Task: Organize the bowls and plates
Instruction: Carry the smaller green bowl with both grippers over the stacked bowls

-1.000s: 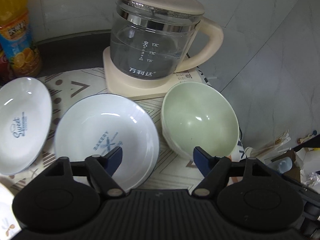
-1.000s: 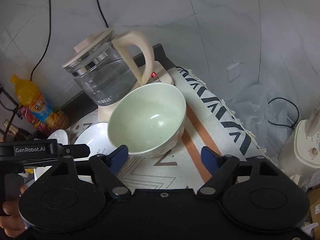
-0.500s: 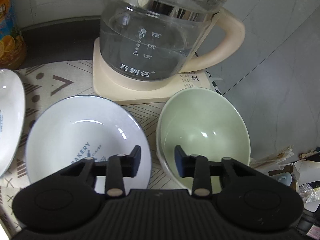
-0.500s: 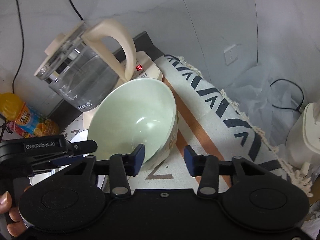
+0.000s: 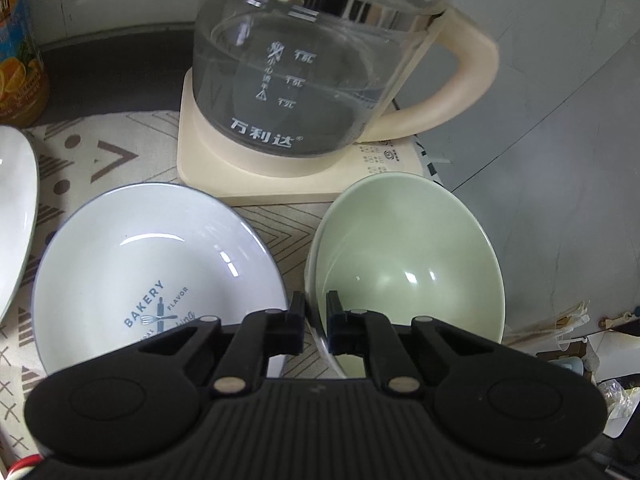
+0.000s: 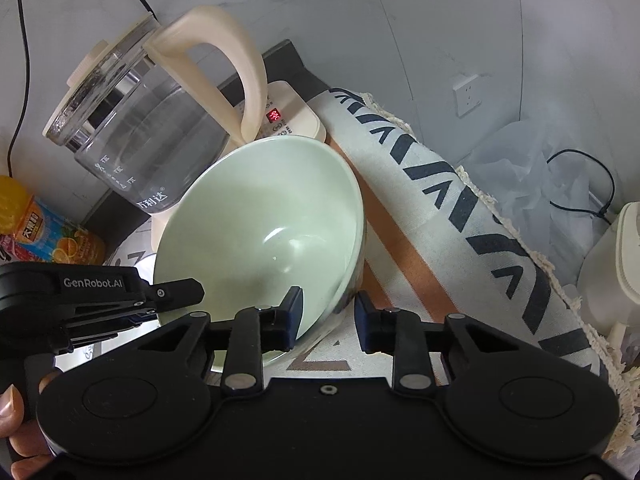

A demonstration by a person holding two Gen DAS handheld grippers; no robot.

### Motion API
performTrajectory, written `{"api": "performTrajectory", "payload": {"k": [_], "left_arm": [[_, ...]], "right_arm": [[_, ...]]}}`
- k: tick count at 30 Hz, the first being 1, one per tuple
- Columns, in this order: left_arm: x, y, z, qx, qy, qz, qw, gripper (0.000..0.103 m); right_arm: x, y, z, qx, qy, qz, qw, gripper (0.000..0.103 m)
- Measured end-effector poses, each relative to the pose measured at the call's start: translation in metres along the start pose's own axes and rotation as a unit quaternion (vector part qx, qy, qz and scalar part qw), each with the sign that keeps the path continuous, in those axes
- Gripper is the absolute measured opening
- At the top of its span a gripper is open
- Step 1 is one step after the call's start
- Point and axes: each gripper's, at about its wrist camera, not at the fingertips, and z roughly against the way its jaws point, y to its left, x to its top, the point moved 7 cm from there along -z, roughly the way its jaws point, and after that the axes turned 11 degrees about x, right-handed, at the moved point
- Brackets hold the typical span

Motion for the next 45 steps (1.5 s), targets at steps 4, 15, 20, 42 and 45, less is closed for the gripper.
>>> {"api": "performTrajectory", "payload": {"k": [4,15,20,42,45], "left_arm": [[-0.001,0.003,0.011,-0.008,-0.006,0.009,0.9999,0.009],[-0.007,0.009,0.045,-0.011,-0.031,0.011,0.9994,0.009],[-0.014,0.017,0.063,-0.012,-0.036,0.017,0.9991,0.009],[-0.048,0.077,0.134,0.007,-0.083,0.040,0.9957,0.010],[-0.056,0.086,0.139,0.009,-0.083,0.053,0.9951,0.010]], "right_arm": [[0.001,0.003,0.007,0.003,-0.009,0.006,1.000,0.026],[0.002,0.023,0.036,0.020,-0.040,0.035,0.998,0.026],[-0.002,0.035,0.051,0.023,-0.048,0.049,0.997,0.026],[-0.037,0.104,0.085,0.063,-0.040,0.135,0.988,0.027],[-0.042,0.111,0.087,0.070,-0.035,0.142,0.987,0.027]]}}
